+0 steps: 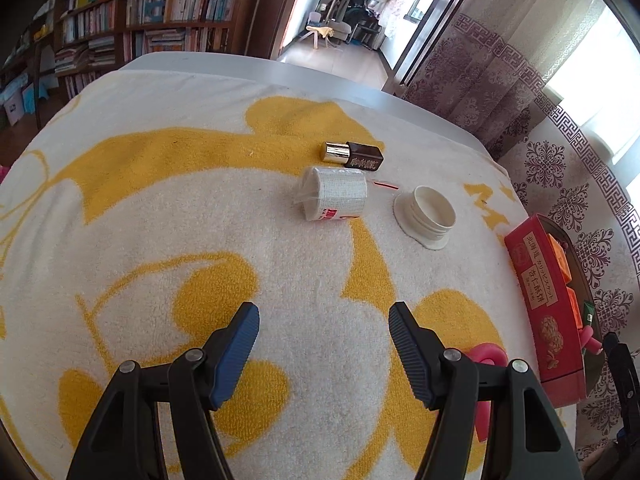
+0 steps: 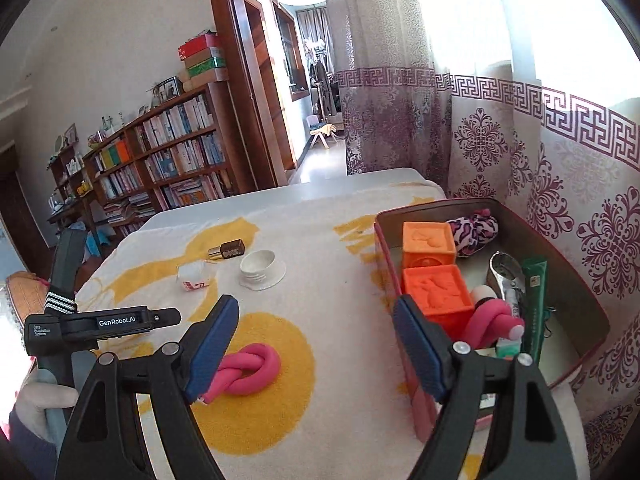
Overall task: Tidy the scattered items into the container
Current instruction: 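Withdraw both grippers from the tin back over the table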
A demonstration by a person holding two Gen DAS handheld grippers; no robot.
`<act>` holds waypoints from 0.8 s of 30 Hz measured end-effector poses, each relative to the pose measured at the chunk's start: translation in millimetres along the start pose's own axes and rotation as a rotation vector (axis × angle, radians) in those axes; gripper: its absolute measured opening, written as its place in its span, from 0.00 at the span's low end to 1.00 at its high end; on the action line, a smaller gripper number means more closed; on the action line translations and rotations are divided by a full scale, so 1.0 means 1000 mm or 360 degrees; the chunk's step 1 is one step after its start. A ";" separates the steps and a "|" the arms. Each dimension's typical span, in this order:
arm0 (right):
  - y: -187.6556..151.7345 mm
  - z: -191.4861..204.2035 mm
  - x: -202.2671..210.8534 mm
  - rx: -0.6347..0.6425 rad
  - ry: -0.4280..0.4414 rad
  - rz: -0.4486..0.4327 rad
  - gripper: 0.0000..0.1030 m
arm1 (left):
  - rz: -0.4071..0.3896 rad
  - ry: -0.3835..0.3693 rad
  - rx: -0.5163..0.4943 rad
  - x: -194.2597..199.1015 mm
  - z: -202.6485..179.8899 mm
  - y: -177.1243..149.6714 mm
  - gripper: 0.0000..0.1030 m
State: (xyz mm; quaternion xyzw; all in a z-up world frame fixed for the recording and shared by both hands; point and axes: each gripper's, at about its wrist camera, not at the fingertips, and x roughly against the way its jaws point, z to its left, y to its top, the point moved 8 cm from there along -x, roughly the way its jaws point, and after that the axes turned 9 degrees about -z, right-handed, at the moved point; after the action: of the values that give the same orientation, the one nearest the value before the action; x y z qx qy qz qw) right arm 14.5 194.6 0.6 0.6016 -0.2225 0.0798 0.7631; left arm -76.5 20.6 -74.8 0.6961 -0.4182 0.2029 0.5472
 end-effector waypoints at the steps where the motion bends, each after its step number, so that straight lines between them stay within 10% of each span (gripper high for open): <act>1: -0.003 0.006 -0.005 0.0008 0.0015 0.0019 0.80 | 0.0005 0.0003 0.0008 -0.001 0.003 0.000 0.67; 24: -0.062 0.036 -0.057 -0.0004 0.0164 0.0402 0.80 | -0.0012 0.0040 -0.0039 -0.002 0.003 -0.006 0.75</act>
State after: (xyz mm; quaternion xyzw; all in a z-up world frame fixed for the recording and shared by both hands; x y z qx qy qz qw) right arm -21.1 152.6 -72.3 0.5628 -0.2571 0.2057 0.7582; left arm -72.9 19.0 -80.7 0.6884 -0.4110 0.2044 0.5617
